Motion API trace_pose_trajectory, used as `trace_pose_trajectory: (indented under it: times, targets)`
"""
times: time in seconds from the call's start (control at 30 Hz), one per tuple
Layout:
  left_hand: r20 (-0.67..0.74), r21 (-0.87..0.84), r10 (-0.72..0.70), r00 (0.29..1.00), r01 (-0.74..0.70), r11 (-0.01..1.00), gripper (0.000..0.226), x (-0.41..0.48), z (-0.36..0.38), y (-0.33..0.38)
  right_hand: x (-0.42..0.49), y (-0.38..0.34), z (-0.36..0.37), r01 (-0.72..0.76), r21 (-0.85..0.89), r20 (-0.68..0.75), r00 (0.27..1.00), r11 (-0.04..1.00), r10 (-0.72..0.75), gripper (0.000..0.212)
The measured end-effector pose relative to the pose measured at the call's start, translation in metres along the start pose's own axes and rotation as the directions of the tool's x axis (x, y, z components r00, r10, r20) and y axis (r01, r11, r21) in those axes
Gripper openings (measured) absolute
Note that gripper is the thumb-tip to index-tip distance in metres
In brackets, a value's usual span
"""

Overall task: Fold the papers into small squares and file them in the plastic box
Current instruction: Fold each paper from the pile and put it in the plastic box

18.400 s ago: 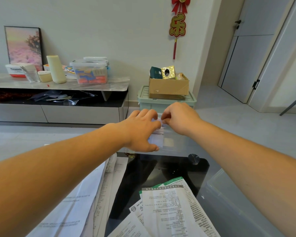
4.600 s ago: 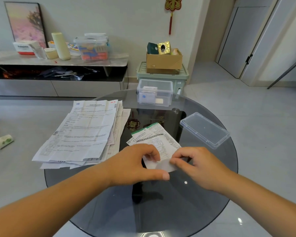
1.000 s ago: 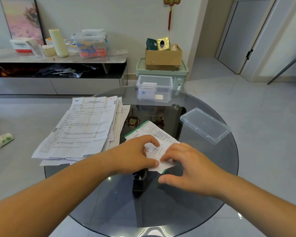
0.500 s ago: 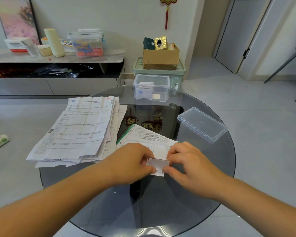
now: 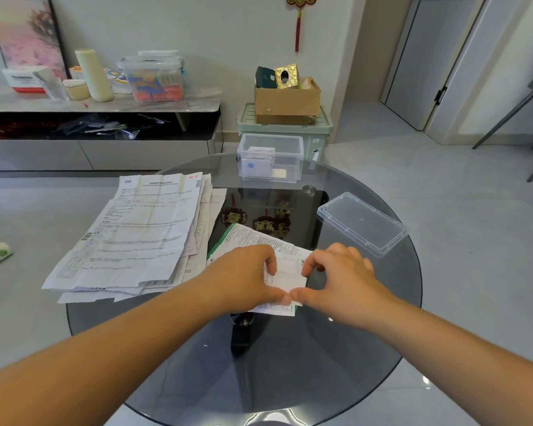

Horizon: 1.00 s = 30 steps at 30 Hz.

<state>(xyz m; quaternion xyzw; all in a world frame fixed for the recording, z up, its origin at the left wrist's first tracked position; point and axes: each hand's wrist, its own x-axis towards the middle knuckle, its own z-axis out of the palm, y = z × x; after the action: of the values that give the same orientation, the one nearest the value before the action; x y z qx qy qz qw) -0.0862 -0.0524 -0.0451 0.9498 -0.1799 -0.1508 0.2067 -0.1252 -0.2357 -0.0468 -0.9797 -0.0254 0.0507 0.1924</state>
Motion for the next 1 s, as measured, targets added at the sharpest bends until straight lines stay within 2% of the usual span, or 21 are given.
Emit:
trace_pose_trajectory:
  times: [0.2, 0.33, 0.5, 0.6, 0.67, 0.9, 0.93, 1.0]
  targets:
    - [-0.013, 0.023, 0.048, 0.999, -0.048, 0.999, 0.047, 0.002, -0.001, 0.003, 0.005, 0.003, -0.002, 0.020, 0.094, 0.065, 0.998, 0.995, -0.026, 0.034]
    - [-0.031, 0.058, 0.112, 0.993, -0.110, 0.992, 0.038, 0.002, 0.000, 0.005, 0.004, 0.008, -0.001, 0.043, 0.287, 0.084, 0.994, 0.957, -0.070, 0.034]
    - [-0.044, -0.119, 0.150, 0.988, -0.154, 0.981, 0.015, 0.001, -0.006, 0.001, 0.000, 0.013, -0.002, 0.110, 0.456, 0.011, 0.992, 0.883, -0.129, 0.025]
    - [-0.092, -0.224, 0.159, 0.983, -0.176, 0.958, 0.011, 0.003, -0.018, -0.001, 0.005, 0.011, -0.009, 0.168, 0.456, -0.084, 0.986, 0.874, -0.146, 0.017]
    - [-0.141, -0.236, 0.165, 0.976, -0.196, 0.952, 0.012, 0.010, -0.030, 0.001, 0.013, 0.007, -0.019, 0.210, 0.440, -0.141, 0.976, 0.873, -0.164, 0.009]
    - [-0.335, -0.027, 0.216, 0.917, -0.239, 0.971, 0.017, 0.069, -0.085, 0.000, 0.088, -0.009, -0.058, 0.268, 0.274, -0.263, 0.945, 0.924, -0.196, 0.012]
    - [-0.381, 0.017, 0.231, 0.895, -0.243, 0.970, 0.022, 0.085, -0.095, -0.006, 0.110, -0.011, -0.065, 0.271, 0.260, -0.291, 0.937, 0.927, -0.192, 0.009]
    - [-0.421, 0.135, 0.253, 0.871, -0.216, 0.967, 0.050, 0.111, -0.109, -0.016, 0.146, -0.013, -0.078, 0.274, 0.235, -0.347, 0.920, 0.932, -0.183, 0.008]
